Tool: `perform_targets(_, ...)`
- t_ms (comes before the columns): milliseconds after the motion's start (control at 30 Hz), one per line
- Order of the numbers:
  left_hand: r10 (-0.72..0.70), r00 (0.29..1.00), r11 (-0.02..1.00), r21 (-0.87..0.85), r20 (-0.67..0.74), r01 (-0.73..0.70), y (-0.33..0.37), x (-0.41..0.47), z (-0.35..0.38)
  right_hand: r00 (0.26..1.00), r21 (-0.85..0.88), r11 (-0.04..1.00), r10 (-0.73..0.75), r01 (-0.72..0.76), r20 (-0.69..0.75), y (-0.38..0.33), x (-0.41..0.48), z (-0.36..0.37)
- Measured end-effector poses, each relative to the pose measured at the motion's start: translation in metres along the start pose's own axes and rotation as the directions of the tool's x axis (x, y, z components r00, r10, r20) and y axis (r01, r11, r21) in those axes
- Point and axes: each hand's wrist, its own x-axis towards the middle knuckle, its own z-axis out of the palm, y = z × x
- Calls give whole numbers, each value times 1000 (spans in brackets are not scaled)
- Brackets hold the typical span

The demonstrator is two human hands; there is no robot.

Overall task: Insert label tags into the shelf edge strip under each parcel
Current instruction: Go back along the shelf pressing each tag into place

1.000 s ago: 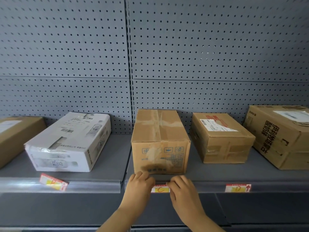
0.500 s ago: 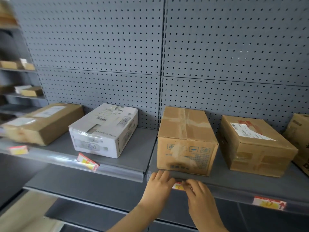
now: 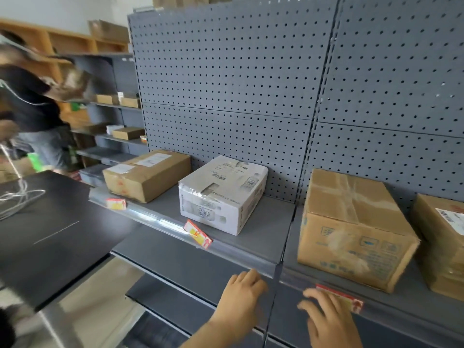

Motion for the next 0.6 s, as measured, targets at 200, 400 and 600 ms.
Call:
perform_targets(200, -46, 991, 991, -127, -123, 30, -61, 0, -21, 993, 84, 990, 117, -117, 15, -34, 19, 24)
perform_targets(400, 288, 953, 951, -91, -97, -297, -64, 29, -25, 899, 69, 897, 437, -437, 21, -46, 10, 31)
perform_targets(600, 426, 905, 891, -167, -14, -422, -12, 67, -15, 733, -17, 734, 677, -679, -66, -20, 0, -6)
